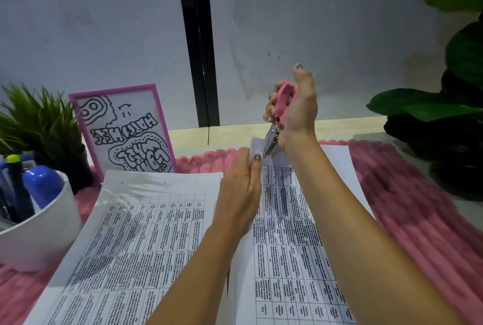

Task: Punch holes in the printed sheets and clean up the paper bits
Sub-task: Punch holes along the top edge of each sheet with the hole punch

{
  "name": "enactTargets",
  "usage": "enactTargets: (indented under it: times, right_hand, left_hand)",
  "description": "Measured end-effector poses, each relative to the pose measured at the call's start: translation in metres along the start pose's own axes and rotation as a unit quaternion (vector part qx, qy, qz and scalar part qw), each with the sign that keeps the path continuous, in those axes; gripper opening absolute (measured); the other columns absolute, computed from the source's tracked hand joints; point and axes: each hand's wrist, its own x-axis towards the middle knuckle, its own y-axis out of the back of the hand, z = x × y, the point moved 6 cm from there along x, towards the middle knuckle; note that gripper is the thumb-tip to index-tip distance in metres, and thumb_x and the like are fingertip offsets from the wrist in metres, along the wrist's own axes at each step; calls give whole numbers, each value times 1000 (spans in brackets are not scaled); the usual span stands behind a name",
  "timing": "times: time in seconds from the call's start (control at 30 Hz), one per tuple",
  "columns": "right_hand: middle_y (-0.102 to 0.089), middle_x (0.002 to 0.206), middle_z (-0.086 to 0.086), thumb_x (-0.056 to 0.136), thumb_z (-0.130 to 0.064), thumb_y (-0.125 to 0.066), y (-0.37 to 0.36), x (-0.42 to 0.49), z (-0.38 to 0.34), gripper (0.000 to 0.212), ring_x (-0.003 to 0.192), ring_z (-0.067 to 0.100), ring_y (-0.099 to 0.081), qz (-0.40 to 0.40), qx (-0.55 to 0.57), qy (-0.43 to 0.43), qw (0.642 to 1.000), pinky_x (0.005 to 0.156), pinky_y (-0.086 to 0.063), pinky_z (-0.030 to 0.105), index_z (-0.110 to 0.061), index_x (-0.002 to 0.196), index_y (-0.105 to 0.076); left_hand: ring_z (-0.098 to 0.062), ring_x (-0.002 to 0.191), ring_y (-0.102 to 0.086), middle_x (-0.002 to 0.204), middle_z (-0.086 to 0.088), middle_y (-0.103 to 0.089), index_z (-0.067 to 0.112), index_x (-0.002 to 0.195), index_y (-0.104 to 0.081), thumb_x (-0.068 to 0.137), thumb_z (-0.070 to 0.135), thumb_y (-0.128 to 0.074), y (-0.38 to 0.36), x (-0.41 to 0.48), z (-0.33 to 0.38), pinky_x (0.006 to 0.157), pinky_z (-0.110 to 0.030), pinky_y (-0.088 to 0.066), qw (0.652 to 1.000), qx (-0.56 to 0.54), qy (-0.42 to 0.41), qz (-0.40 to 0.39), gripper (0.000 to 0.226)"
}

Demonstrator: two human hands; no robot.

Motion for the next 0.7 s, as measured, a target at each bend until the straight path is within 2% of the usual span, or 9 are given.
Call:
enactTargets:
  times: [0.17,0.33,0.43,0.5,0.6,0.7]
  right_hand:
    - [-55,62,3,96,-47,-47,-3,-3,0,42,45,16,-45,-14,18,-13,1000,45,-38,24,-7,83,-57]
    - [-54,61,3,95,-43,-48,-3,-4,4,38,45,16,-45,-6,4,-3,1000,45,-37,24,-9,79,-56]
    - [-53,60,4,95,-38,-48,-1,-3,4,34,44,16,-43,-5,5,-4,1000,45,-36,23,-11,76,-55]
    - [-51,60,5,94,-35,-48,-1,-2,4,31,43,16,-42,-8,6,-8,1000,44,-35,24,-11,74,-53]
    - [-49,59,6,92,-30,-48,1,-1,5,29,42,17,-39,-6,5,-13,1000,44,-33,23,-11,72,-52]
    - [-49,58,6,90,-28,-48,3,1,8,26,42,17,-38,2,1,-13,1000,44,-32,23,-12,69,-51]
  left_hand:
    - [-19,78,-41,83,2,-45,39,86,-36,105,41,-29,-1,2,-3,61,-30,-32,998,56,-8,0,20]
    - [-16,75,-40,86,0,-43,36,87,-36,105,39,-28,0,2,-3,57,-24,-28,998,59,-5,-4,21]
    - [-26,79,-46,86,0,-45,33,91,-39,106,39,-27,-1,2,-3,59,-30,-33,998,69,-12,-9,20]
    - [-35,89,-54,90,-7,-53,32,97,-42,105,44,-25,-2,2,-5,59,-37,-41,997,77,-14,-14,23]
    - [-36,90,-58,112,-24,-57,32,112,-48,99,57,-16,-3,2,-8,71,-46,-51,995,94,-8,-18,42]
    - [-36,90,-59,113,-24,-57,34,116,-46,98,58,-15,-3,2,-7,75,-51,-54,995,100,-7,-21,43]
